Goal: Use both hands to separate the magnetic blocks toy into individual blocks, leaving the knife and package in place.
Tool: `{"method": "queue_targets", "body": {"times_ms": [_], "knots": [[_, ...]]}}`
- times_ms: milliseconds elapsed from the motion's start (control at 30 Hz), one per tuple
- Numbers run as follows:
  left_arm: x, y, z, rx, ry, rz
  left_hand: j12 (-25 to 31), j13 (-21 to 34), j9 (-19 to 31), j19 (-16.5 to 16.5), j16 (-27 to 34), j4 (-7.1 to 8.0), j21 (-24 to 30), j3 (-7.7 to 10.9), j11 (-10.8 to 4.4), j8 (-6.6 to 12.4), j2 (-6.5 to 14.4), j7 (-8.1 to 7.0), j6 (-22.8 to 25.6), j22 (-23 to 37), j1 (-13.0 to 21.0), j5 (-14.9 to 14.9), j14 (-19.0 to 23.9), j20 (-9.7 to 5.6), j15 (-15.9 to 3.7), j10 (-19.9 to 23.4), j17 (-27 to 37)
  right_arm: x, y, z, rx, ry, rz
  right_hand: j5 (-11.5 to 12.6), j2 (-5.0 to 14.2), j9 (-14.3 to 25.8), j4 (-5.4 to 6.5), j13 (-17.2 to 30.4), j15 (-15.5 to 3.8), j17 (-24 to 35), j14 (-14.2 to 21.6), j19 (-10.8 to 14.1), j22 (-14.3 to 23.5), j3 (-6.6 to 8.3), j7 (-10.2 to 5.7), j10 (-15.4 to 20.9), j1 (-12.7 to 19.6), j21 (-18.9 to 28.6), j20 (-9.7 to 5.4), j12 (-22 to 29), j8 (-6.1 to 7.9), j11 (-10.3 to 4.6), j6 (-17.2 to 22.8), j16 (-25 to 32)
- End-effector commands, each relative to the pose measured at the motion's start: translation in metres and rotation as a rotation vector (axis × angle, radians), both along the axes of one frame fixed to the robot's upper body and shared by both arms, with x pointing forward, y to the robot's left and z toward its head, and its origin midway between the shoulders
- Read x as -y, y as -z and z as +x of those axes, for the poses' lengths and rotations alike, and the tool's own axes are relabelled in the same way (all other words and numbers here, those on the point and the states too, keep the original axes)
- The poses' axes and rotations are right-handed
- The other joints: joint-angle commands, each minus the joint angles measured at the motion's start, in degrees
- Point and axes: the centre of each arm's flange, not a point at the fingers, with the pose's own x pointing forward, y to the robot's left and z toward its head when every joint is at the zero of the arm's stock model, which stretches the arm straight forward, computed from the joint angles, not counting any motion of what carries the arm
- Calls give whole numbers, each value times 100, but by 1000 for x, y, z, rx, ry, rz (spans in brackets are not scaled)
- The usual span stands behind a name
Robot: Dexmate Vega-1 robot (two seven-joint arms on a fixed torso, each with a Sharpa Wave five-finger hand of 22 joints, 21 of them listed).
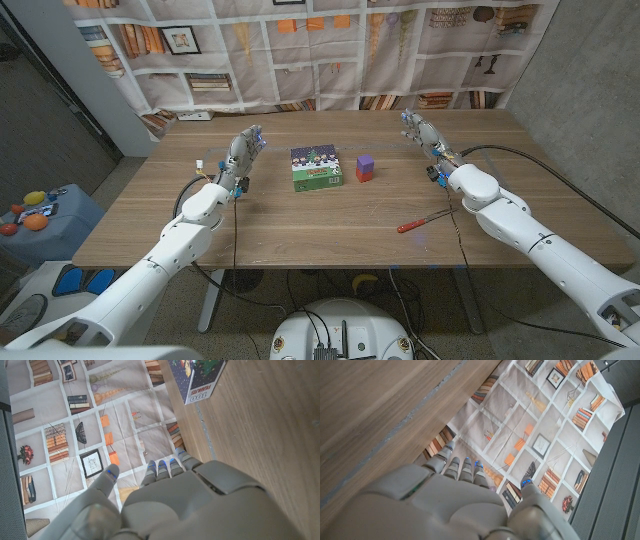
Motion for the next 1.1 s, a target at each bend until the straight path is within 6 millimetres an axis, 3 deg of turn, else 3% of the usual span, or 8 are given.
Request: {"method": "queue_targets", "body": {"times_ms": [33,133,433,667,1100], "knots": [[-7,-3,-2,4,-10,10,56,11,19,21,29,-41,14,29,-6,39,412,24,70,21,28,-11,50,-36,1,63,10,-6,-15,-11,18,68,-206,10,8,26,-71,12,-41,-3,9,-24,11,9,-68,39,116,-1,-11,26,10,-39,4,-8],[-8,-2,-2,1,-9,-1,56,11,19,20,29,-54,12,36,-19,46,409,20,98,21,32,-14,68,-36,-7,82,9,-7,-20,-14,15,85,-270,3,-4,27,-123,13,-27,-18,-8,-32,11,23,-74,24,165,2,-14,21,6,-47,-20,-17],[-12,-1,-4,-5,-22,6,55,10,19,-54,23,-92,-20,56,-62,45,403,3,136,21,40,-21,112,-37,-38,134,6,-14,-35,-21,31,128,-442,-58,-61,42,-482,23,84,-86,-171,-205,12,130,-187,-210,502,-9,62,-28,7,-86,-153,-61],[-16,-2,-4,-19,-19,16,52,10,19,-102,29,-120,-33,68,-86,42,395,-4,157,21,43,-28,172,-21,-66,169,5,-21,-44,-26,25,200,-629,-99,-91,52,-664,29,175,-108,-251,-271,13,182,-251,-319,671,-5,136,-29,28,-76,-177,-69],[-23,0,-11,-21,-26,10,49,10,20,-69,28,-152,-13,90,-103,60,394,4,252,22,41,-37,244,-15,-72,228,5,-31,-58,-31,21,250,-835,-170,-178,81,-1101,43,402,-135,-471,-448,17,336,-446,-704,1169,2,386,-47,54,-42,-344,-71]]}}
